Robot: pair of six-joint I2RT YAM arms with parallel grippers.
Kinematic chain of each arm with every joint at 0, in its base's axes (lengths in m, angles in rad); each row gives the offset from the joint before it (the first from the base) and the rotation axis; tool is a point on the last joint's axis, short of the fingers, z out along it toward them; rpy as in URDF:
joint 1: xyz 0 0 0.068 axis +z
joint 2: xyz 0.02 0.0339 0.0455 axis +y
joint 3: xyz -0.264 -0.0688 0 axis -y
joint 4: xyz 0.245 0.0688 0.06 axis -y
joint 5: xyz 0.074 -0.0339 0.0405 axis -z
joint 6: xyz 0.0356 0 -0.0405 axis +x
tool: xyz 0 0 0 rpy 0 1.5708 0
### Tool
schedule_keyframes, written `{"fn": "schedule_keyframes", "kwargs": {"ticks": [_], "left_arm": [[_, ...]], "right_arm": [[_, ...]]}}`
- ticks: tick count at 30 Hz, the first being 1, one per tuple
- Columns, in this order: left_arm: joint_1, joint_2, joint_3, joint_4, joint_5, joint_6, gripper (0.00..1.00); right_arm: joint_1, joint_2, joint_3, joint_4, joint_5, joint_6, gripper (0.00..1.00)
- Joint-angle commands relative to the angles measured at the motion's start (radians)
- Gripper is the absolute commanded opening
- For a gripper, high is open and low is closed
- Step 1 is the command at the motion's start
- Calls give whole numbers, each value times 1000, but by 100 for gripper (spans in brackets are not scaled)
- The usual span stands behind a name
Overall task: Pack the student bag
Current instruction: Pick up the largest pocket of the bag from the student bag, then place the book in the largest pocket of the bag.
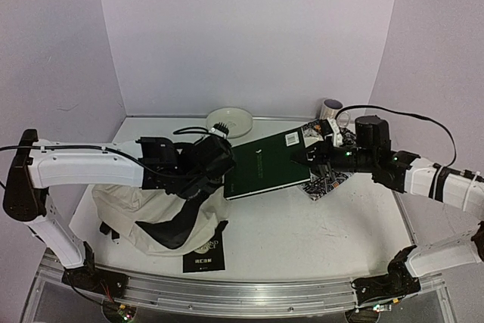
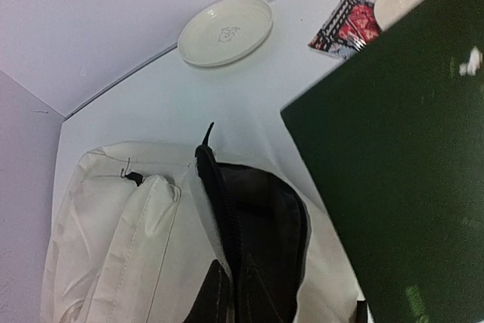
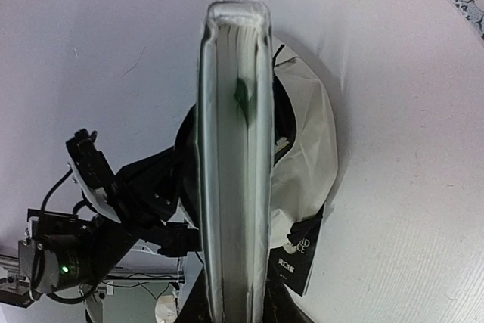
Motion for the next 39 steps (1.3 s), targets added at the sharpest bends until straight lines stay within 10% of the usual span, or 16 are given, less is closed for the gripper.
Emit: {"fn": "schedule_keyframes", "kwargs": {"ticks": [1,16,39], "left_arm": [[27,-52,131,28,-30,36,0],[66,11,334,27,60,28,0],[78,67,430,42,259,-88,0]], "right_arm": [[34,12,-2,204,-6,73,0],[164,218,23,447,70,230,0],[408,657,330,594,591,356,0]]}}
